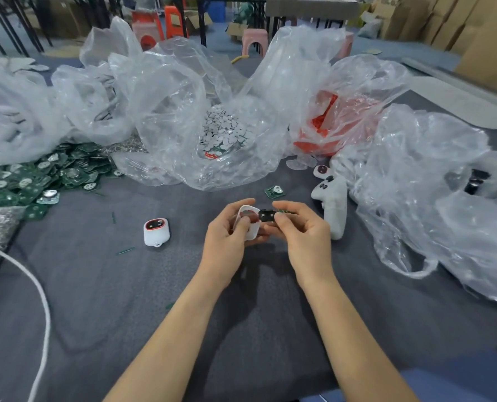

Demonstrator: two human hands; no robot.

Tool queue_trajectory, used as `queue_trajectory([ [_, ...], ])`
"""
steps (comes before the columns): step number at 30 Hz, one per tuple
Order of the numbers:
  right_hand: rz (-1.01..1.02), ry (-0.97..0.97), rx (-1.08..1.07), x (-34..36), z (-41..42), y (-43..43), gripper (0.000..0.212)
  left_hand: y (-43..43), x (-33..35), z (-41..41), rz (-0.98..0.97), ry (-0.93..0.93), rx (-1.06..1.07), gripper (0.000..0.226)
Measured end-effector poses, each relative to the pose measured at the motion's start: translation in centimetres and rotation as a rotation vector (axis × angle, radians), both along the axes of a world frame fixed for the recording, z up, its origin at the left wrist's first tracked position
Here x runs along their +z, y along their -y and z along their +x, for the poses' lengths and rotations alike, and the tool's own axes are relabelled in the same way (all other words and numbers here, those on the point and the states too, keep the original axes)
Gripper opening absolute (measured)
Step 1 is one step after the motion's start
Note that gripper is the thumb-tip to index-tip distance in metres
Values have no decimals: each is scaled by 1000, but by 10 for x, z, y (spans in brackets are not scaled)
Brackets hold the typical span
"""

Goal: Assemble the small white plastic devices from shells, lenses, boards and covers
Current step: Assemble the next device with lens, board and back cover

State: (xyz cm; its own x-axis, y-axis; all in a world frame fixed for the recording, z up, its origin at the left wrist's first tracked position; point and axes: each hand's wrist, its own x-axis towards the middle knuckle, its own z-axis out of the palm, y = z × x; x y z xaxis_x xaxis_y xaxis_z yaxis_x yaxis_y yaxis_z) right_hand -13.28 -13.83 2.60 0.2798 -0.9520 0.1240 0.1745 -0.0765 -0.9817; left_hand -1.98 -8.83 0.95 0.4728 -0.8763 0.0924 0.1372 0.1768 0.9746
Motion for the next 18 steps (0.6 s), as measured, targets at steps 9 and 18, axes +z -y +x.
queue_trajectory([
  [9, -26, -68, 15, -1, 0, 0, 40, 0, -2, 0, 24, 29, 5, 36],
  [18, -170, -160, 26, -3, 0, -2, 20, 0, 1, -1, -13, -18, -28, 43],
])
